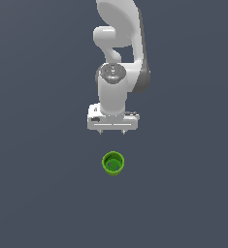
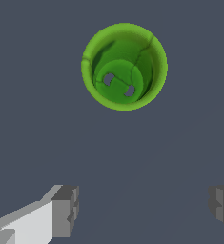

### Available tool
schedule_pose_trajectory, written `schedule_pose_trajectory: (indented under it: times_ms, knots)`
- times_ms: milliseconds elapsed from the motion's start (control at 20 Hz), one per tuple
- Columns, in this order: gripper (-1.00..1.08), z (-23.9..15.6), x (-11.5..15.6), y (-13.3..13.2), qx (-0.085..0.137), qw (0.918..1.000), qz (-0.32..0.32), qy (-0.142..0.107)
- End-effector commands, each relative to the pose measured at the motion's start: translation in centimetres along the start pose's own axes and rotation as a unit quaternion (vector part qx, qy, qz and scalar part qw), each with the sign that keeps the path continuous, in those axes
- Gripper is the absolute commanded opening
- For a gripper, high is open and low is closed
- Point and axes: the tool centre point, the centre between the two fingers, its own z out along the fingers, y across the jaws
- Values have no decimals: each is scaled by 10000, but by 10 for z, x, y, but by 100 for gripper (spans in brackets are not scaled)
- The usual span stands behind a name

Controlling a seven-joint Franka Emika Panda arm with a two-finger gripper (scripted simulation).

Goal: Pick up the object and move it to a goal position.

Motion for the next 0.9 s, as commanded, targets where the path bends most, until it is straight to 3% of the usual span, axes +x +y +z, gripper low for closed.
schedule_pose_trajectory:
  times_ms: [0, 850]
  knots:
    - [28, 0, 0, 0, 0, 10000, 0, 0]
    - [28, -2, 8, -4, 68, 9997, -231, 16]
